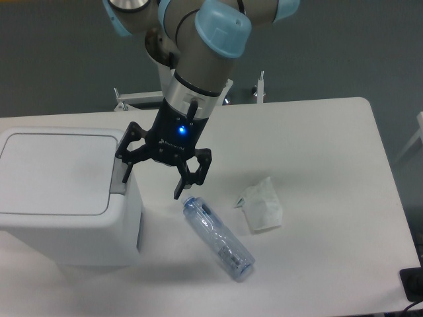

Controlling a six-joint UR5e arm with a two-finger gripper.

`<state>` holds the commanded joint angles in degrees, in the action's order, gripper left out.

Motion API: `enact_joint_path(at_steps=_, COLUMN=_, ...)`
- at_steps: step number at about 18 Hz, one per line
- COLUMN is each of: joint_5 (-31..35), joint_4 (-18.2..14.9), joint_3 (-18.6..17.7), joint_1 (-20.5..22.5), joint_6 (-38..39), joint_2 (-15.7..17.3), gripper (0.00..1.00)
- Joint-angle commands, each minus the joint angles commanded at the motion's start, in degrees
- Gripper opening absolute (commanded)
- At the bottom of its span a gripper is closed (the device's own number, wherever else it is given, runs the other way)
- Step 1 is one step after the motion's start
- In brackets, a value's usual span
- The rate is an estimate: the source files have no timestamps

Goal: Open the trash can

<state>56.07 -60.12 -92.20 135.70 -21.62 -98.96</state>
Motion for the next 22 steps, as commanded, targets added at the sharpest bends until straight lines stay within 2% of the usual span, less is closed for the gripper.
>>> enact_joint_path(at_steps=18, joint_5=0.0, joint_4=0.17, joint_3=0.26, joint_1=0.44, joint_6=-0.53, joint_2=0.62, gripper=1.0)
enact_joint_path(at_steps=22, joint_5=0.0, joint_4=4.47, joint_3=0.88, joint_1=4.91, joint_6=-0.53, joint_2=0.62, gripper=1.0)
